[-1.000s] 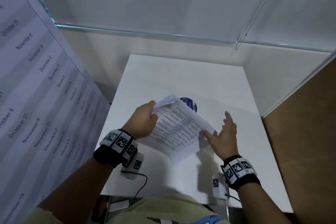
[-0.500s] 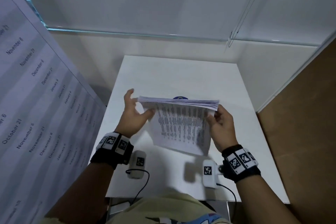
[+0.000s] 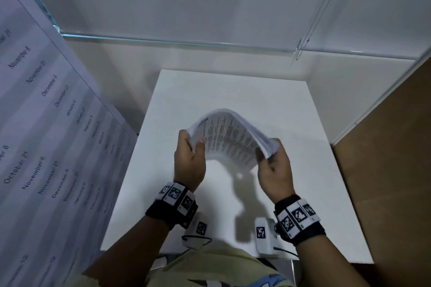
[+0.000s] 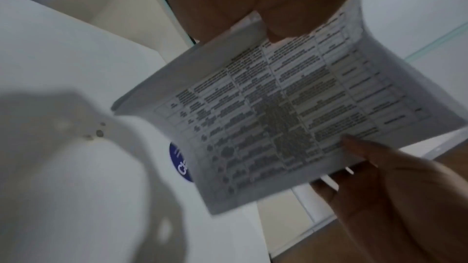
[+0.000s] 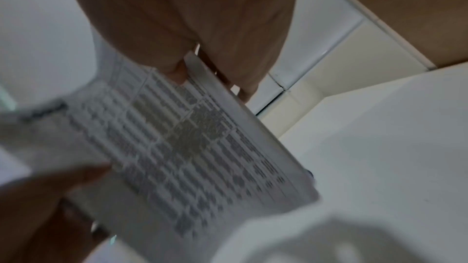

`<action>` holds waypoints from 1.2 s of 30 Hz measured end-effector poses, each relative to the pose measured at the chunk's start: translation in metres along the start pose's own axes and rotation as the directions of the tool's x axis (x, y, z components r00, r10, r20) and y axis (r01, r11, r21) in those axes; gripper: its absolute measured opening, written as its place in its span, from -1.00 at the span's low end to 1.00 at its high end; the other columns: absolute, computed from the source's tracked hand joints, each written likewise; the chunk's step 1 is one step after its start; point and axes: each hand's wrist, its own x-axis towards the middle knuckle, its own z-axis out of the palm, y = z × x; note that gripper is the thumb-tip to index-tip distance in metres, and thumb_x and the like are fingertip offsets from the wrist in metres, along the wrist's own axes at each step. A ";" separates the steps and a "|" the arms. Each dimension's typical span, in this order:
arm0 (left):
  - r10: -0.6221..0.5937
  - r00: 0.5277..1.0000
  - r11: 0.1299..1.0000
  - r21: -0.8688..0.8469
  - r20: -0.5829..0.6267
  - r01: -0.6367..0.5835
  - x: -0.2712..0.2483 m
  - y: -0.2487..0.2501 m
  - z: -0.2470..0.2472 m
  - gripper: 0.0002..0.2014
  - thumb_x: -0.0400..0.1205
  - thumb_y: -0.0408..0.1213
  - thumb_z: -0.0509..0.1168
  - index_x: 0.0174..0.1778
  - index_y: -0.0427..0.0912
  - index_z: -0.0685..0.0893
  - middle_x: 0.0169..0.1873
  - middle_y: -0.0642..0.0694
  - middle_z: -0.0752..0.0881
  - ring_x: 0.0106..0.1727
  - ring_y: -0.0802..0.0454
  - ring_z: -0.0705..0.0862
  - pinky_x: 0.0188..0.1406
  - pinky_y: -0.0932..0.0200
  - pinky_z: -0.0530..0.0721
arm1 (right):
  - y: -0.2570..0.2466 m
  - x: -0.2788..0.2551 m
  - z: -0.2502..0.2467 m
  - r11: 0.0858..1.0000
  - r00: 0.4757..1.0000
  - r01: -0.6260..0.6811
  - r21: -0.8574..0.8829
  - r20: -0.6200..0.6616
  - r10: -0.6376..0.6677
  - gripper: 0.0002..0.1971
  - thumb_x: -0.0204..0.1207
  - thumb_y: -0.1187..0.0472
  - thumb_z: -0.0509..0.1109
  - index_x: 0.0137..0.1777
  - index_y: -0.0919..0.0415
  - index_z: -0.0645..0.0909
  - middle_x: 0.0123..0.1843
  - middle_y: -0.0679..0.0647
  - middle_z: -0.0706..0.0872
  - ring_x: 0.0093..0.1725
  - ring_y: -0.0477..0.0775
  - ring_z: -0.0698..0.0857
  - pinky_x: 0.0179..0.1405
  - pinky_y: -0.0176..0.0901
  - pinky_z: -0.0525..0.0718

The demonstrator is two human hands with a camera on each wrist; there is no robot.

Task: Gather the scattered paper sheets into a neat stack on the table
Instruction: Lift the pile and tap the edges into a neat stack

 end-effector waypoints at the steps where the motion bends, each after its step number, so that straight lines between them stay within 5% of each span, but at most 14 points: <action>1: -0.025 1.000 1.000 -0.002 -0.001 0.025 -0.002 -0.003 0.001 -0.78 0.67 -0.26 0.18 -0.04 0.26 0.45 -0.16 0.15 0.66 -0.14 0.16 0.68 -0.07 0.11 0.68 | 0.007 -0.004 0.002 0.999 1.000 -0.009 -0.052 0.007 0.009 -0.67 0.59 0.60 0.26 0.11 0.16 0.57 -0.21 -0.28 0.68 -0.27 -0.24 0.59 -0.25 -0.21 0.57; 5: -0.175 0.984 0.982 0.079 0.023 0.173 -0.013 -0.029 0.006 -0.81 0.58 -0.34 0.18 -0.05 0.10 0.44 -0.19 0.01 0.66 -0.09 -0.17 0.66 -0.02 -0.11 0.69 | 0.040 -0.022 0.011 0.966 0.993 -0.089 -0.242 0.053 0.105 -0.65 0.60 0.52 0.23 0.20 0.09 0.58 -0.32 -0.14 0.66 -0.42 -0.17 0.56 -0.38 -0.24 0.49; 9: -0.263 0.965 0.964 0.044 0.025 0.262 -0.013 -0.044 0.005 -0.69 0.43 -0.26 0.20 -0.01 0.24 0.59 -0.12 0.13 0.72 0.01 -0.09 0.70 0.10 0.00 0.70 | 0.044 -0.028 0.015 0.954 0.993 -0.084 -0.287 0.060 0.105 -0.68 0.63 0.51 0.17 0.21 0.18 0.61 -0.33 -0.18 0.64 -0.36 -0.24 0.59 -0.39 -0.49 0.45; 12: -0.275 0.961 0.961 0.023 0.031 0.274 -0.007 -0.052 0.003 -0.55 0.36 -0.21 0.21 0.19 -0.05 0.68 0.00 -0.07 0.80 0.07 -0.14 0.76 0.11 -0.07 0.76 | 0.045 -0.029 0.014 0.953 0.995 -0.091 -0.288 0.022 0.102 -0.71 0.60 0.40 0.13 0.16 0.16 0.60 -0.41 -0.17 0.61 -0.43 -0.12 0.53 -0.41 -0.33 0.46; 15: -0.326 0.943 0.945 0.066 0.065 0.321 -0.007 -0.059 0.003 -0.58 0.36 -0.20 0.23 0.13 -0.16 0.69 -0.02 -0.15 0.80 0.04 -0.19 0.77 0.08 -0.16 0.77 | 0.058 -0.032 0.012 0.930 0.985 -0.136 -0.341 0.053 0.163 -0.71 0.64 0.48 0.17 0.22 0.21 0.59 -0.24 0.09 0.73 -0.29 0.05 0.61 -0.29 -0.07 0.55; 17: -0.351 0.933 0.936 0.070 0.080 0.346 -0.006 -0.061 0.001 -0.60 0.36 -0.19 0.24 0.11 -0.18 0.69 -0.04 -0.17 0.80 0.02 -0.20 0.78 0.06 -0.19 0.78 | 0.060 -0.031 0.011 0.933 0.985 -0.139 -0.333 0.053 0.165 -0.71 0.64 0.51 0.19 0.16 0.15 0.58 -0.25 0.13 0.72 -0.31 -0.01 0.62 -0.31 -0.18 0.54; 21: -0.383 0.906 0.924 0.088 0.179 0.373 0.007 -0.066 -0.006 -0.58 0.37 -0.20 0.28 0.14 -0.19 0.70 0.01 -0.16 0.83 0.02 -0.10 0.81 0.06 -0.17 0.81 | 0.047 -0.022 0.004 0.945 0.982 -0.175 -0.275 0.027 0.189 -0.71 0.72 0.41 0.24 0.02 -0.05 0.56 -0.32 -0.19 0.58 -0.31 -0.39 0.60 -0.29 -0.50 0.45; 24: -0.429 0.833 0.903 0.149 0.350 0.403 0.014 -0.069 -0.016 -0.61 0.39 -0.32 0.34 0.16 -0.24 0.72 0.04 -0.22 0.84 0.08 -0.20 0.81 0.13 -0.31 0.78 | 0.055 -0.017 0.000 0.921 0.934 -0.332 -0.204 0.066 0.351 -0.77 0.73 0.32 0.25 0.00 -0.06 0.60 -0.11 -0.11 0.75 -0.10 -0.33 0.69 -0.07 -0.29 0.61; 27: -0.493 0.755 0.853 0.069 0.432 0.517 0.011 -0.075 -0.020 -0.57 0.34 -0.39 0.37 0.16 -0.29 0.68 0.12 -0.34 0.80 0.16 -0.36 0.77 0.23 -0.44 0.68 | 0.063 -0.015 -0.002 0.847 0.845 -0.514 -0.137 0.087 0.527 -0.83 0.74 0.30 0.22 0.18 0.15 0.63 -0.07 0.09 0.80 -0.18 0.12 0.73 -0.13 -0.04 0.70; 31: -0.556 0.632 0.768 0.043 0.539 0.639 -0.013 -0.080 -0.020 -0.58 0.34 -0.52 0.22 0.11 -0.25 0.68 0.02 -0.32 0.82 0.00 -0.28 0.81 0.05 -0.27 0.78 | 0.077 -0.011 -0.003 0.767 0.765 -0.632 -0.109 0.071 0.640 -0.81 0.74 0.31 0.19 0.20 0.18 0.63 -0.21 0.16 0.70 -0.29 0.14 0.63 -0.24 0.04 0.63; 34: -0.647 0.546 0.697 0.122 0.532 0.707 -0.032 -0.103 -0.020 -0.43 0.30 -0.52 0.22 0.29 -0.37 0.54 0.18 -0.41 0.76 0.15 -0.43 0.76 0.11 -0.41 0.74 | 0.090 -0.004 -0.009 0.713 0.713 -0.690 -0.121 0.048 0.699 -0.79 0.74 0.30 0.19 0.24 0.24 0.61 -0.29 0.11 0.66 -0.37 0.10 0.61 -0.28 0.02 0.61; 36: -0.681 0.524 0.668 0.141 0.511 0.730 -0.038 -0.115 -0.017 -0.45 0.28 -0.50 0.20 0.26 -0.37 0.54 0.19 -0.42 0.74 0.10 -0.40 0.76 0.06 -0.34 0.76 | 0.092 0.001 -0.010 0.699 0.702 -0.696 -0.166 0.046 0.710 -0.81 0.74 0.28 0.20 0.22 0.26 0.60 -0.20 0.17 0.72 -0.26 0.16 0.68 -0.17 0.09 0.69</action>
